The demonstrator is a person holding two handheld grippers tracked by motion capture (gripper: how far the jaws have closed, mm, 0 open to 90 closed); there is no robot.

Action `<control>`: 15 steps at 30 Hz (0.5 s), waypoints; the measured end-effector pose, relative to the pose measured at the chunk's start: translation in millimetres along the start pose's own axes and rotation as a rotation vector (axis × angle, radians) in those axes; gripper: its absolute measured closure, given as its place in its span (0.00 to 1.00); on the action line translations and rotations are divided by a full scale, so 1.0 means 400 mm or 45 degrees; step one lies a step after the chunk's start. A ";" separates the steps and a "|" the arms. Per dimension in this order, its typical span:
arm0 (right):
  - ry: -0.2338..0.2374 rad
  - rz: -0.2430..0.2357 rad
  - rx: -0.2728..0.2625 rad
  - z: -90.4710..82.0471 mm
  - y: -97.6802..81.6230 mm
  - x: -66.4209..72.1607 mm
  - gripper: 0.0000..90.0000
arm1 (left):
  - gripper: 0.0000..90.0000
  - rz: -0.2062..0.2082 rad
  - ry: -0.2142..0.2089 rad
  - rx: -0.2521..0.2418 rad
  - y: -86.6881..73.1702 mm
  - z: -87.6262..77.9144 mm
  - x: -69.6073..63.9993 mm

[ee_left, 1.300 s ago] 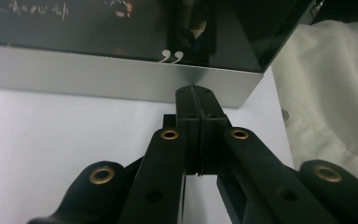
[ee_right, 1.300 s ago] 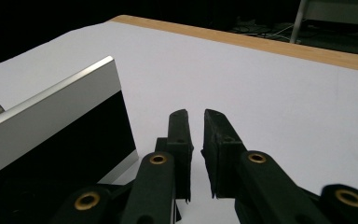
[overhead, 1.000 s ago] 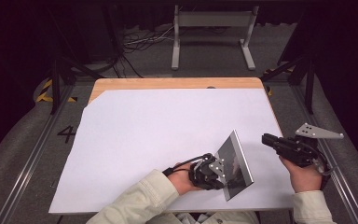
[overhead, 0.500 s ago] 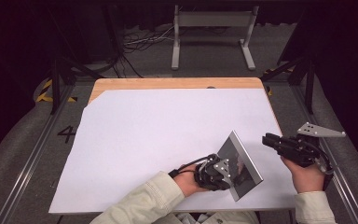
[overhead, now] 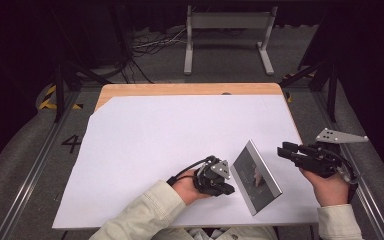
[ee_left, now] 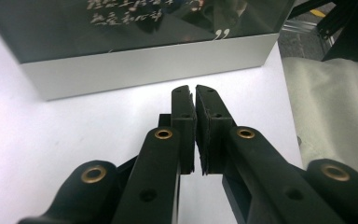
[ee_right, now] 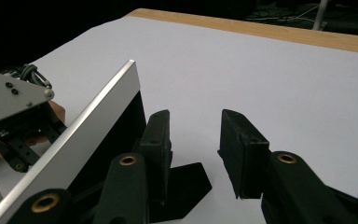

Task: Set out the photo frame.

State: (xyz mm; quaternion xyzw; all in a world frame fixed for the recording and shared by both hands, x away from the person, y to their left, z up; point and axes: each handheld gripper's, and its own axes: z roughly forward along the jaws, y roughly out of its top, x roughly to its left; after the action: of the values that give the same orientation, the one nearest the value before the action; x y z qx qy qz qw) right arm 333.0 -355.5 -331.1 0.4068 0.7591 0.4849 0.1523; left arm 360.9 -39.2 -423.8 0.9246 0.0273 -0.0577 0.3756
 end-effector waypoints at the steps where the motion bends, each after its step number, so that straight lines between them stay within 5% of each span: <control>1: 0.002 -0.004 0.004 -0.001 0.003 0.002 0.70 | 0.96 -0.001 0.005 -0.002 -0.002 -0.006 0.000; 8: 0.045 -0.027 0.038 -0.002 0.024 0.023 0.71 | 0.94 -0.032 0.039 -0.018 -0.034 -0.050 0.005; 15: 0.061 -0.039 0.047 -0.006 0.043 0.034 0.71 | 0.92 -0.093 0.085 -0.019 -0.109 -0.109 0.012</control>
State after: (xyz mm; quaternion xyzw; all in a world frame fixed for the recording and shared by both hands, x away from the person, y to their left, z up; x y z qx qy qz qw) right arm 331.3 -343.0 -313.0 0.3860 0.7774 0.4782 0.1339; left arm 365.2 22.6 -423.5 0.9216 0.0742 -0.0403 0.3788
